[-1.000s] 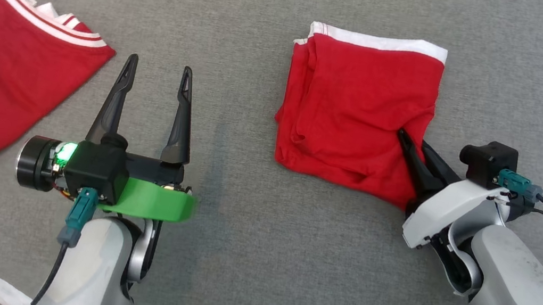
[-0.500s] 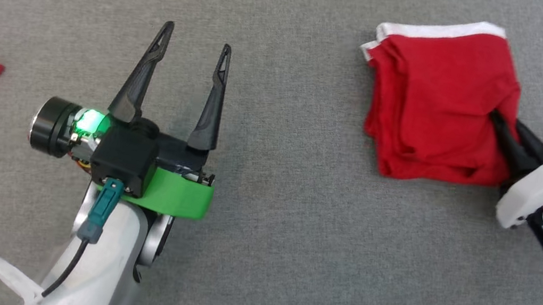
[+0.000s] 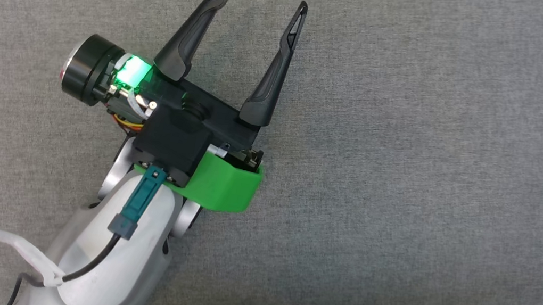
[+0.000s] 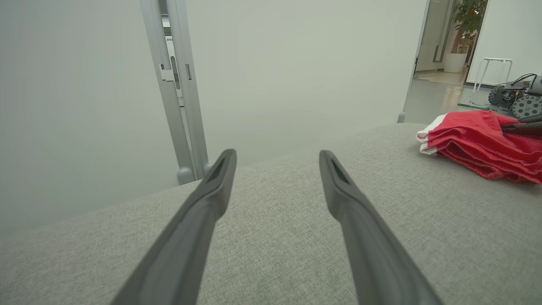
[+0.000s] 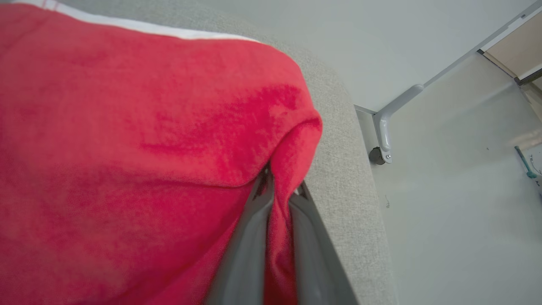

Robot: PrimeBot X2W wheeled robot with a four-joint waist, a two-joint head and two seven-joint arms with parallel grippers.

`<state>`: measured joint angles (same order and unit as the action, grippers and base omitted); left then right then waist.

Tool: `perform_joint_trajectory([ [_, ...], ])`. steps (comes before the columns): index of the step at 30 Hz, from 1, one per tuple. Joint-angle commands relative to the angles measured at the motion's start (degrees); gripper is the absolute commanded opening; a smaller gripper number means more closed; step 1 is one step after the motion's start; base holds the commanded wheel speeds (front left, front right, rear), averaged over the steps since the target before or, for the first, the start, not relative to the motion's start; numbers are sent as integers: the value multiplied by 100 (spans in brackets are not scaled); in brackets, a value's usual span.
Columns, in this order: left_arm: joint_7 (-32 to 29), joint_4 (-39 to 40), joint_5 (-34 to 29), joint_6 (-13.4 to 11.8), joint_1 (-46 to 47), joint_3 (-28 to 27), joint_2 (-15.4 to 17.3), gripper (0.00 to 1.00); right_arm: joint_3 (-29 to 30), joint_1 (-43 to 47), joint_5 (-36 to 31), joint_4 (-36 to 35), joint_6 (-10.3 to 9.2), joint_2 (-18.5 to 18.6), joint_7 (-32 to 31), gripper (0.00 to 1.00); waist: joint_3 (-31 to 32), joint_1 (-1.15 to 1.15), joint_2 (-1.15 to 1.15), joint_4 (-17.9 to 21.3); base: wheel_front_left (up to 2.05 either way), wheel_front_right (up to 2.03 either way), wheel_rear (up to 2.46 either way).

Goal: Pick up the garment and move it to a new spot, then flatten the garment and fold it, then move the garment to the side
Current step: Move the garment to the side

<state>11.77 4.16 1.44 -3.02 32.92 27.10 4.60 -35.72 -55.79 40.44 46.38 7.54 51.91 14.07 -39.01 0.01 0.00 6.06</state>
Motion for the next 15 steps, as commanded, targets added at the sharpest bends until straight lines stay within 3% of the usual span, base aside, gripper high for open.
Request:
perform_joint_trajectory([
  [1,42,10,-53,4,125,14,4,100,88,-145,-40,137,-10,88,48,0,-290,-1,0,-192,0,0,0],
  [3,57,-1,-51,-19,147,32,-2,100,158,-231,-36,323,-9,72,63,0,-316,-1,0,-221,0,0,0],
  [4,67,-14,-51,-35,163,41,-6,100,199,-271,-1,418,-9,47,75,7,-328,-1,0,-233,0,0,0],
  [5,79,-22,-47,-47,180,52,-11,100,236,-309,12,522,-9,37,81,58,-334,-1,0,-238,0,0,0],
  [6,87,-33,-42,-51,191,54,-15,100,275,-351,8,585,-9,22,91,98,-337,-1,0,-237,0,0,0],
  [11,129,-139,21,-116,120,17,21,100,778,-224,92,662,-10,-221,107,100,-176,-1,0,-159,0,0,0],
  [15,166,-231,101,-169,-71,-59,82,100,1768,468,122,178,-9,-532,107,100,129,-1,0,-29,0,0,0],
])
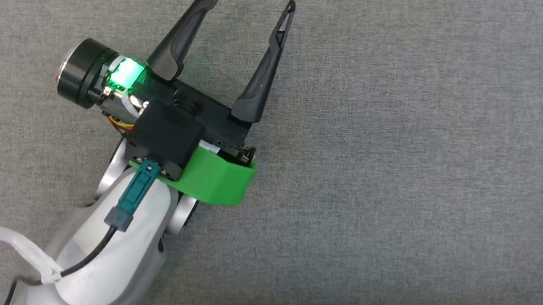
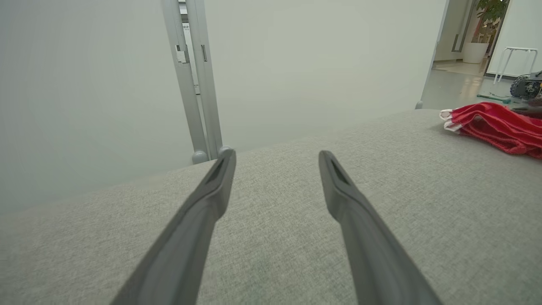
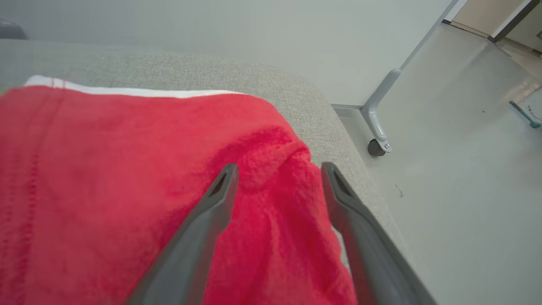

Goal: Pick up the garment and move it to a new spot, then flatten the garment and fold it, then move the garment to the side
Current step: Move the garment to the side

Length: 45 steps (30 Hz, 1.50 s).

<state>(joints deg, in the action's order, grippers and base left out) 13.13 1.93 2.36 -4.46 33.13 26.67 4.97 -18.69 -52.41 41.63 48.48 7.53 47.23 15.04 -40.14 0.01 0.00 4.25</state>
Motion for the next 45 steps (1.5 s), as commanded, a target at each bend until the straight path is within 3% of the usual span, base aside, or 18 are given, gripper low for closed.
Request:
perform_joint_trajectory([
  [1,37,-30,35,-47,-150,-45,67,100,307,325,-81,-179,-8,-146,10,100,330,-1,0,190,0,0,0],
  [6,32,-104,203,-180,-509,-200,163,100,1710,1611,-646,-1239,-8,-930,10,100,807,-1,0,361,0,0,0],
  [10,10,-112,329,-279,-832,-325,245,100,2446,2511,-1190,-2281,-8,-1637,12,100,1175,-1,0,440,0,0,0],
  [14,-4,-162,464,-367,-1145,-406,292,100,2715,3225,-1566,-3201,-8,-2313,12,100,1530,-1,0,432,0,0,0],
  [20,22,-257,655,-492,-1580,-520,293,100,2601,4007,-1932,-4166,-8,-2973,12,100,2015,-1,0,307,0,0,0],
  [32,146,-514,1053,-768,-2370,-897,297,100,2039,4930,-2276,-5010,-7,-3573,-4,100,2741,-1,0,-313,0,0,0],
  [38,173,-687,1194,-717,-2695,-1026,391,100,1965,5243,-2373,-5187,-7,-3682,-199,100,3080,-1,0,-621,0,0,0],
  [45,195,-883,1302,-614,-2990,-1052,493,100,1972,5597,-2492,-5292,-7,-3777,-432,100,3425,-1,0,-641,0,0,0],
])
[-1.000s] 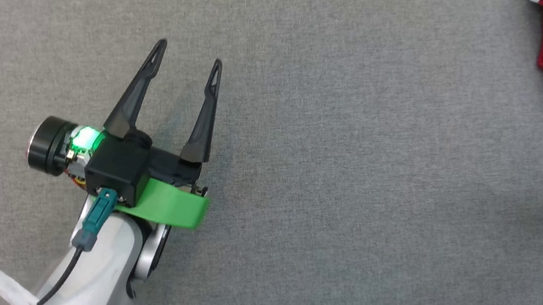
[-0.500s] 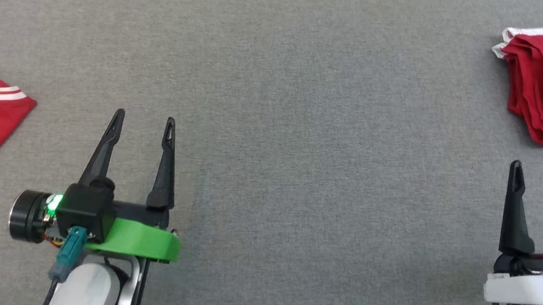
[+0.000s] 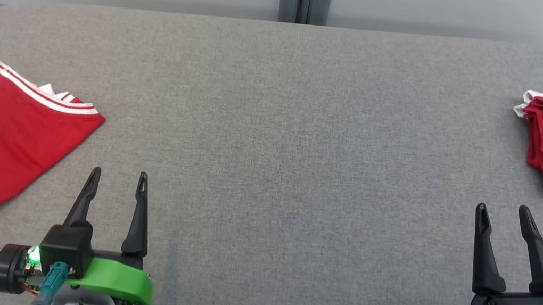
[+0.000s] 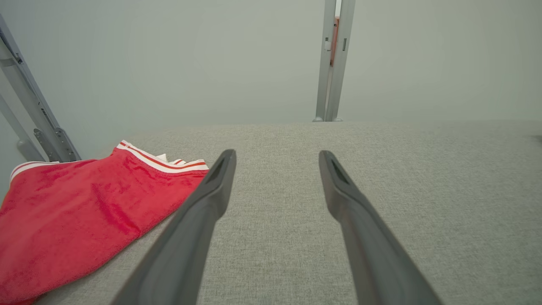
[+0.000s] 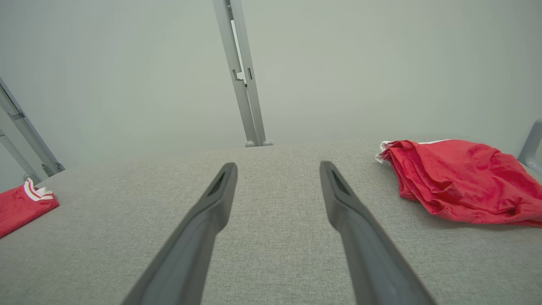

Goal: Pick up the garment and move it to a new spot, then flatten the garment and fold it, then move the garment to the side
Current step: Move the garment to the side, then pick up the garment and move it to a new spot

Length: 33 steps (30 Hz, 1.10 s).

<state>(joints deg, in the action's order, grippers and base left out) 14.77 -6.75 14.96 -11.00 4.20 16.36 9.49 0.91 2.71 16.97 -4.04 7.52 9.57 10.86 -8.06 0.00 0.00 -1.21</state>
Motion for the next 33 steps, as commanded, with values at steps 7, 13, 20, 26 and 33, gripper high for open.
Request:
perform_joint_trajectory([
  [7,39,-172,114,92,-298,-6,95,100,97,393,-125,-151,-6,-57,-184,100,457,0,0,-7,0,0,0],
  [13,44,-276,159,127,-365,1,110,100,149,520,-113,-191,-6,-26,-273,100,553,0,0,26,0,0,0],
  [20,37,-343,205,137,-376,4,95,100,190,569,-164,-248,-6,-82,-300,100,583,0,0,43,0,0,0],
  [26,40,-368,201,138,-323,21,104,100,203,571,-168,-278,-6,-108,-304,100,583,0,0,39,0,0,0],
  [33,43,-376,157,131,-188,45,99,100,241,634,-161,-319,-6,-128,-310,100,573,0,0,-142,0,0,0],
])
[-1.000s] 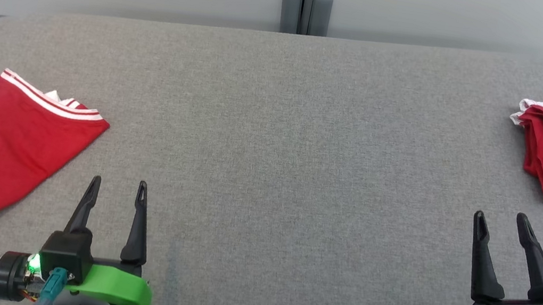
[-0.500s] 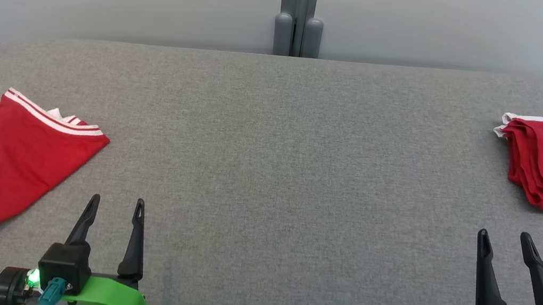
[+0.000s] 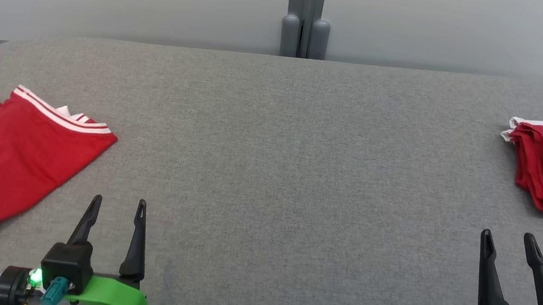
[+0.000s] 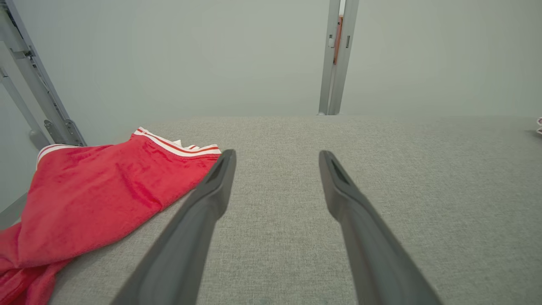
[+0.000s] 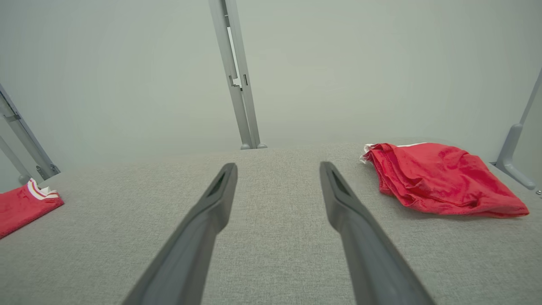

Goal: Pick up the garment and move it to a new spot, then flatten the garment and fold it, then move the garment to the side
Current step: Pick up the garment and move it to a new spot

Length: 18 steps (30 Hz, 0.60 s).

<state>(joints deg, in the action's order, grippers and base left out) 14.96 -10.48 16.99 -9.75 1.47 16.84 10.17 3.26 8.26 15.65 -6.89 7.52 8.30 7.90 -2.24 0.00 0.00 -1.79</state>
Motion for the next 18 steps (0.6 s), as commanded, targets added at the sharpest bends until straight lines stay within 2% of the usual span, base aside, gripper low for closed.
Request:
perform_joint_trajectory([
  [1,25,2,-51,6,116,4,21,100,15,85,-30,-56,-6,-6,-28,100,-22,0,0,-152,0,0,0],
  [5,22,27,-74,-5,264,-7,-22,100,-6,50,-43,-210,-6,7,-66,100,-112,0,0,-557,0,0,0],
  [13,25,77,-132,29,552,-184,-148,100,-78,-90,-62,-455,-6,95,-222,100,-254,0,0,-1618,0,0,0],
  [18,25,75,-154,87,609,-368,-201,100,-130,-176,-73,-580,-4,162,-283,100,-328,0,0,-2104,0,0,0],
])
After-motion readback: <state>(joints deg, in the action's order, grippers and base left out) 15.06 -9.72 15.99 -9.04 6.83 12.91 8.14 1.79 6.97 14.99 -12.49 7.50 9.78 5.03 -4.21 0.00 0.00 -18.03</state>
